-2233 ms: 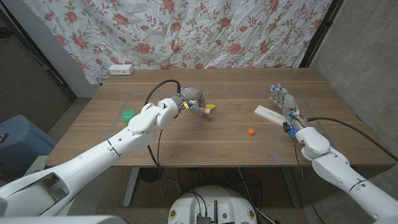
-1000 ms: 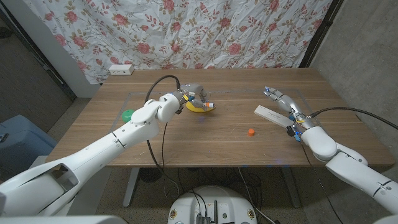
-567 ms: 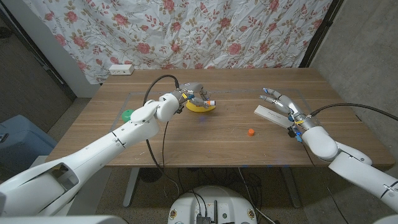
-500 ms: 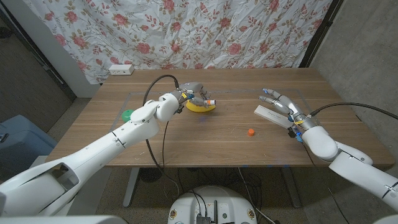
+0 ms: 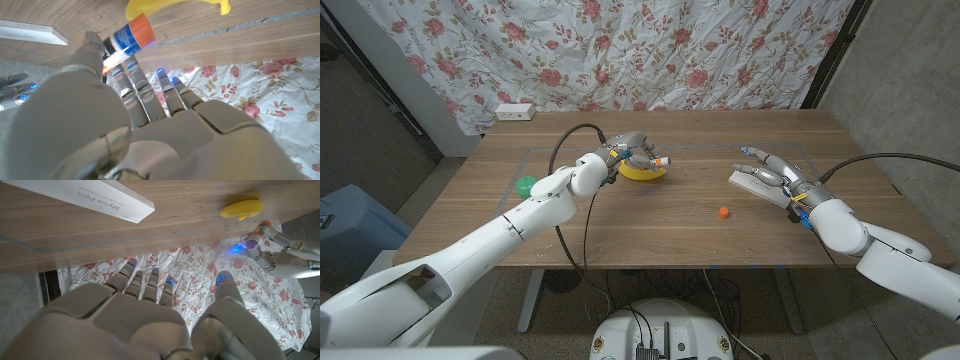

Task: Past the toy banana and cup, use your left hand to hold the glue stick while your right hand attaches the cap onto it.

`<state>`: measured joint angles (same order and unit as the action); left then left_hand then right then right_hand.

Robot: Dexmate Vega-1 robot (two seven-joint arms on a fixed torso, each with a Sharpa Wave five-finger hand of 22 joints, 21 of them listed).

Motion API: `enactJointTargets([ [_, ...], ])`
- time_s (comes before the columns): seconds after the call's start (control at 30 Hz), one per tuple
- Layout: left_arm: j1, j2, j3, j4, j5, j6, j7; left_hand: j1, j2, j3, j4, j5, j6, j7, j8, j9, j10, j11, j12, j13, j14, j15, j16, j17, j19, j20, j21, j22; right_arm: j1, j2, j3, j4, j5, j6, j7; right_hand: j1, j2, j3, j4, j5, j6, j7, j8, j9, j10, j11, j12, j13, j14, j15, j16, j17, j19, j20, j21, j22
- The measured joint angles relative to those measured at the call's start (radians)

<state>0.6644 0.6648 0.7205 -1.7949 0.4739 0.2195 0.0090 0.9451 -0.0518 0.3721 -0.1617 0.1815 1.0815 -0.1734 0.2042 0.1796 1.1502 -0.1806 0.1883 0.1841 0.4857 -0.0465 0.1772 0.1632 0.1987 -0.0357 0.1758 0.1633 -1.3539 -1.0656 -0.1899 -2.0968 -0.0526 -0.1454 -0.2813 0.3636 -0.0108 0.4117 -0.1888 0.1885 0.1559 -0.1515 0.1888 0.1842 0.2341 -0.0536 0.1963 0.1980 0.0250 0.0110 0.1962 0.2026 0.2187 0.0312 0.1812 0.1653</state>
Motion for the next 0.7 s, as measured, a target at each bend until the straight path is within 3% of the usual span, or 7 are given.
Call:
enactJointTargets([
  [0.07, 0.0, 0.0, 0.0, 0.0, -0.011, -0.005, 0.011, 0.0, 0.0, 0.0, 0.0, 0.0, 0.0, 0.0, 0.0, 0.0, 0.0, 0.0, 0.0, 0.0, 0.0, 0.0, 0.0, 0.0, 0.0, 0.0, 0.0, 0.0, -0.005, -0.019, 0.004, -0.022, 0.0, 0.0, 0.0, 0.016, -0.01, 0.006, 0.0, 0.0, -0.001, 0.001, 0.0, 0.0, 0.0, 0.0, 0.0, 0.0, 0.0, 0.0, 0.0, 0.0, -0.005, 0.005, 0.0, 0.0],
  [0.1, 0.01, -0.006, -0.005, 0.014, -0.014, -0.007, 0.015, 0.0, 0.0, 0.0, 0.0, 0.0, 0.0, 0.0, 0.0, 0.0, 0.0, 0.0, -0.001, 0.0, 0.0, 0.0, 0.0, 0.0, 0.0, 0.0, 0.0, 0.0, -0.006, -0.026, 0.006, -0.031, -0.025, -0.092, 0.041, 0.021, -0.004, 0.008, -0.003, 0.0, -0.001, 0.001, 0.0, 0.0, 0.0, 0.0, 0.0, 0.0, 0.0, 0.0, 0.0, 0.0, -0.007, 0.007, 0.0, 0.0],
  [0.7, 0.029, -0.029, -0.018, 0.042, -0.095, -0.04, 0.102, 0.0, 0.0, -0.003, -0.003, -0.001, 0.0, 0.0, -0.004, 0.0, 0.0, 0.0, -0.004, 0.0, 0.0, 0.0, 0.0, 0.002, 0.0, 0.0, 0.0, 0.0, -0.002, -0.159, 0.0, -0.169, -0.081, -0.238, 0.142, 0.13, -0.009, 0.046, -0.007, 0.013, -0.008, 0.005, 0.012, 0.0, 0.013, -0.013, 0.0, 0.005, 0.0, 0.011, 0.004, 0.0, -0.012, 0.019, 0.0, 0.0],
])
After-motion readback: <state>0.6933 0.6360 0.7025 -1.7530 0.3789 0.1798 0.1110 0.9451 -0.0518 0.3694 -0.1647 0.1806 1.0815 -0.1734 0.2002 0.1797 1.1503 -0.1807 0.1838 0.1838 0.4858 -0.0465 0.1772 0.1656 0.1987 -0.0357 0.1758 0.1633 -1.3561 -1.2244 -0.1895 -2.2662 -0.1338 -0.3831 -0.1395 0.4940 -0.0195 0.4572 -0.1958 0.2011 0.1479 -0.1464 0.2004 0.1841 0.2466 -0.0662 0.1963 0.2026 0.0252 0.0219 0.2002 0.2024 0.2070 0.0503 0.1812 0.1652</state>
